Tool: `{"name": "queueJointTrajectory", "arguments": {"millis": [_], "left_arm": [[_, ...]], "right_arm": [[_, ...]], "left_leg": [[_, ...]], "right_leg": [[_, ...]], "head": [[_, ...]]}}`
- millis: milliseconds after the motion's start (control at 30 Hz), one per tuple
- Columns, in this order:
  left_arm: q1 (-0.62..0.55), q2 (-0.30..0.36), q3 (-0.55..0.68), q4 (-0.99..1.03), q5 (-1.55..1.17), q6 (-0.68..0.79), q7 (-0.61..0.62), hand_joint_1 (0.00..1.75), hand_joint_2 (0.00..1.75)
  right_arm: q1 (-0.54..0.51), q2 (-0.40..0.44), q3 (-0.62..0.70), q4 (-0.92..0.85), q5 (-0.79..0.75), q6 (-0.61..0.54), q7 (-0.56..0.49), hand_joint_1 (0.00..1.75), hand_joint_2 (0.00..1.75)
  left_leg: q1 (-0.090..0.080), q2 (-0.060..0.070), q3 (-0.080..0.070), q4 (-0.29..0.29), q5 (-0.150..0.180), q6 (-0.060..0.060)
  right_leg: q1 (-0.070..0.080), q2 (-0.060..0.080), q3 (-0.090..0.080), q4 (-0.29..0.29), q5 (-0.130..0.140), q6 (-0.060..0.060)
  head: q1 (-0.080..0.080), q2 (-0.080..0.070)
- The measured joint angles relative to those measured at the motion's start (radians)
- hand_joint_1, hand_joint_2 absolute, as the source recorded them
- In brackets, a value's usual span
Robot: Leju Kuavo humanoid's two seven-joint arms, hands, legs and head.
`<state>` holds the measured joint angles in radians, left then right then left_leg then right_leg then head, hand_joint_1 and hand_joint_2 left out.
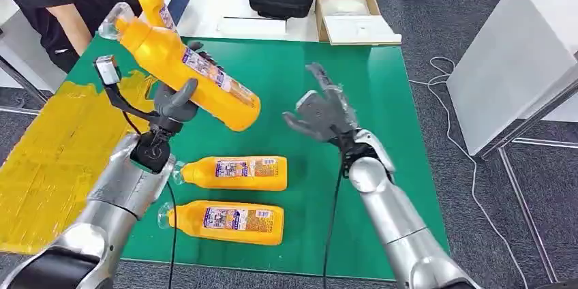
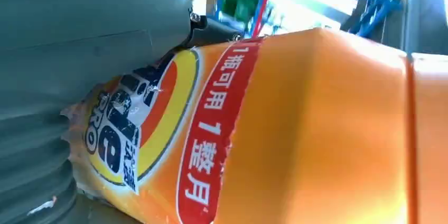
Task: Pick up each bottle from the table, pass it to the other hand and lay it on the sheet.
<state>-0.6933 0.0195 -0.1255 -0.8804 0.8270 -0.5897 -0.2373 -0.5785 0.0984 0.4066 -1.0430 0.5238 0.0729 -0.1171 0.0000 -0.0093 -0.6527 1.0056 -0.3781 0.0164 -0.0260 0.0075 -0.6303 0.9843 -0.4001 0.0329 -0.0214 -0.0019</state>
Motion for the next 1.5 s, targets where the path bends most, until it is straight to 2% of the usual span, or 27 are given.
{"name": "queueJointTrajectory", "arguments": {"millis": [167,233,267,333,700,767,900,967,1100,1200,1500], "left_arm": [[-0.041,0.047,0.026,0.075,-0.220,0.162,-0.157,1.75,1.75],[-0.061,0.069,0.034,0.100,-0.412,0.347,-0.224,1.75,1.75],[-0.073,0.083,0.037,0.113,-0.561,0.489,-0.248,1.75,1.75],[-0.097,0.110,0.049,0.137,-0.725,0.638,-0.268,1.75,1.75],[-0.134,0.139,0.115,0.188,-0.813,0.626,-0.273,1.75,1.75],[-0.134,0.140,0.116,0.190,-0.845,0.662,-0.272,1.75,1.75],[-0.135,0.162,0.117,0.203,-1.120,0.916,-0.226,1.75,1.75],[-0.135,0.197,0.120,0.229,-1.373,1.079,-0.150,1.75,1.75],[-0.124,0.254,0.131,0.298,-1.704,1.229,-0.020,1.75,1.75],[-0.095,0.290,0.140,0.362,-1.865,1.266,0.054,1.75,1.75],[0.040,0.330,0.177,0.466,-2.109,1.284,0.215,1.75,1.75]], "right_arm": [[0.041,-0.024,-0.062,-0.073,0.013,0.013,-0.003,0.00,0.00],[0.055,-0.027,-0.072,-0.092,0.029,0.017,0.003,0.00,0.00],[0.063,-0.026,-0.076,-0.102,0.040,0.019,0.010,0.00,0.00],[0.076,-0.026,-0.077,-0.117,0.055,0.022,0.019,0.00,0.00],[0.089,-0.023,-0.077,-0.145,0.062,0.022,0.024,0.00,0.00],[0.090,-0.022,-0.077,-0.146,0.064,0.023,0.024,0.00,0.00],[0.089,-0.009,-0.077,-0.146,0.069,0.035,0.026,0.00,0.00],[0.083,0.007,-0.075,-0.143,0.071,0.046,0.028,0.00,0.00],[0.069,0.030,-0.062,-0.132,0.073,0.056,0.031,0.00,0.00],[0.065,0.039,-0.051,-0.126,0.069,0.067,0.027,0.00,0.00],[0.083,0.038,-0.017,-0.122,0.058,0.072,0.023,0.00,0.00]], "left_leg": [[0.001,0.002,0.000,0.000,0.000,0.000],[0.003,0.003,0.000,0.000,0.000,0.000],[0.003,0.004,0.000,0.000,0.000,0.000],[0.004,0.005,0.000,0.000,0.000,0.000],[0.001,0.003,0.000,0.000,0.000,0.000],[0.000,0.002,0.000,0.000,0.000,0.000],[0.001,0.003,-0.001,0.000,0.000,0.000],[0.003,0.006,-0.001,0.000,0.000,0.000],[0.004,0.005,-0.001,-0.001,0.000,-0.001],[0.004,0.005,-0.001,-0.001,0.000,-0.001],[0.002,0.004,-0.001,-0.001,0.000,-0.001]], "right_leg": [[0.000,0.001,0.000,0.000,0.000,0.000],[0.000,0.001,0.000,0.001,0.000,0.000],[0.000,0.003,0.000,0.001,0.000,0.000],[0.001,0.004,-0.001,0.001,0.000,0.000],[0.000,0.002,-0.001,0.001,0.000,0.000],[0.000,0.002,0.000,0.001,0.000,0.000],[-0.002,0.002,0.001,0.001,0.000,0.000],[-0.002,0.005,0.001,0.001,0.000,0.000],[-0.001,0.005,0.000,0.001,-0.001,-0.001],[0.000,0.005,0.000,0.001,-0.001,-0.001],[0.000,0.004,-0.001,0.001,-0.001,-0.001]], "head": [[-0.001,0.000],[0.000,0.000],[0.000,0.000],[0.000,0.000],[0.000,0.000],[0.000,0.000],[0.000,0.000],[-0.001,0.000],[0.000,0.000],[0.000,0.000],[0.000,0.000]]}}
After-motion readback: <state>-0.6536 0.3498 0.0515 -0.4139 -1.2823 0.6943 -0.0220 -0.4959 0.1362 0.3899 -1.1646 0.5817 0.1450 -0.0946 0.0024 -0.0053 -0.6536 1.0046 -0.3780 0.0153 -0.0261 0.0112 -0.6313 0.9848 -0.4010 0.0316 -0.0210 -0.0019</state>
